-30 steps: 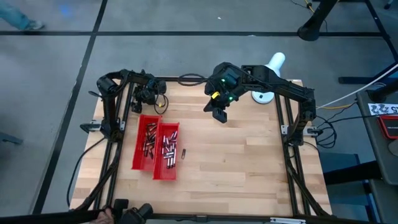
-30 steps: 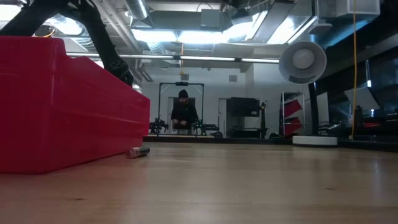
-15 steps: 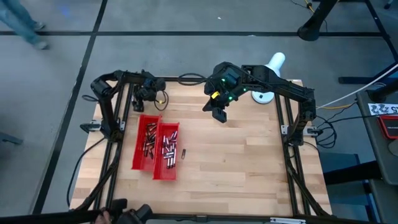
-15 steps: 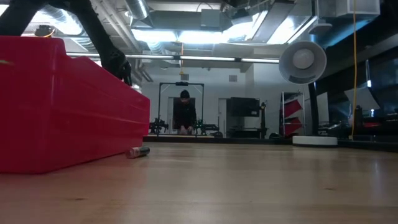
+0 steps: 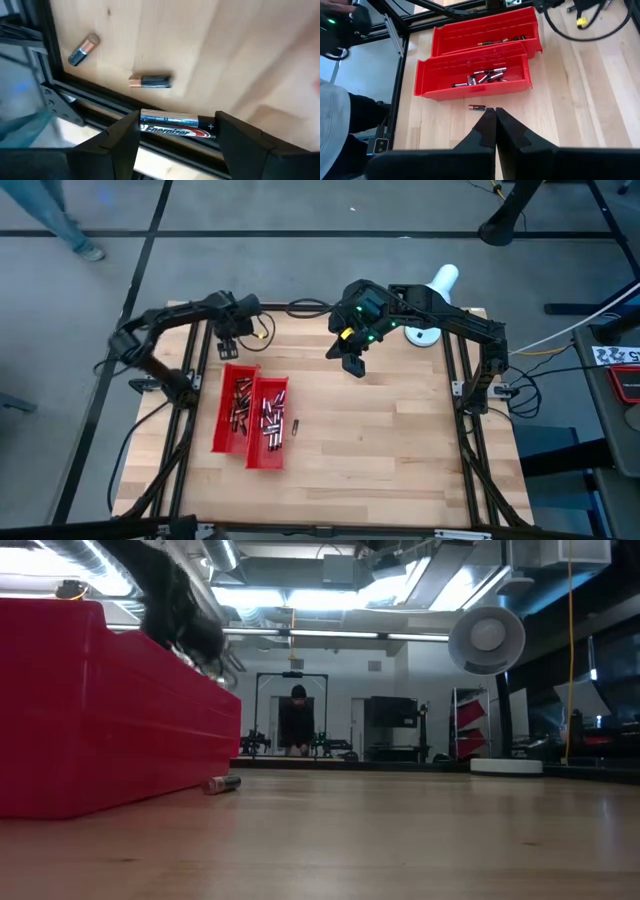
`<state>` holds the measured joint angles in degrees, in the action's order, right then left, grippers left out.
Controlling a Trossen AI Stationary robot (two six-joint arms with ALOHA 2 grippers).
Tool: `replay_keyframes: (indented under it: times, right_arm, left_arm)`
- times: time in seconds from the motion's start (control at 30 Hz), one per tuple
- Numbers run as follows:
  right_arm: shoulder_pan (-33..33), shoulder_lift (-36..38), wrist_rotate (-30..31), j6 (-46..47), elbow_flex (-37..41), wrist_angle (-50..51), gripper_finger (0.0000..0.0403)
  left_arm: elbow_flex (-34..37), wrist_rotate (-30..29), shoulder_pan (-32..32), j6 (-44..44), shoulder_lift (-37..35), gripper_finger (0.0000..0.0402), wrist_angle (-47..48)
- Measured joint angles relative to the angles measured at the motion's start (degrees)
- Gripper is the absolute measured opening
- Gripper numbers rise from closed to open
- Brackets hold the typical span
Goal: Sort batteries
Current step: Put the silver battery into the right red bin, then put the black battery into the left red bin
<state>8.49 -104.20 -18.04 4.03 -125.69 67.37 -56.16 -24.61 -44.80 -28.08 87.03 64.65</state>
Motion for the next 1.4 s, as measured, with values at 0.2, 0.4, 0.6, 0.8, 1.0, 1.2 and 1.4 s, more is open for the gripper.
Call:
replay_keyframes:
  times: [0.2,0.4,0.6,0.8,1.0,1.2,1.4]
  right_arm:
    - [0.13,0.0,0.0,-1.39,0.0,-0.03,0.0003]
    - [0.15,0.0,0.02,-2.9,0.0,-0.13,0.0003]
    - [0.15,0.0,0.02,-3.06,0.0,-0.39,0.0003]
    - [0.15,0.0,0.02,-3.25,0.0,-0.33,0.0003]
    - [0.15,0.0,0.19,-3.3,0.0,0.11,0.0003]
    - [0.15,0.0,0.48,-3.51,1.18,0.27,0.0003]
    - [0.15,0.0,0.48,-3.4,4.42,0.19,0.0003]
  left_arm:
    - [-0.04,12.59,2.62,3.96,-10.98,0.023,0.69]
    - [-0.04,29.81,7.14,11.18,-18.76,0.023,-2.1]
    - [-0.07,41.55,15.0,17.16,-23.09,0.023,-9.24]
    - [-0.09,44.02,25.89,16.26,-23.35,0.023,-13.84]
    - [-0.05,42.66,34.4,12.68,-22.8,0.023,-15.43]
    - [1.82,32.83,39.11,14.45,-22.7,0.0246,-20.29]
    - [1.92,29.0,41.52,16.83,-21.87,0.029,-20.66]
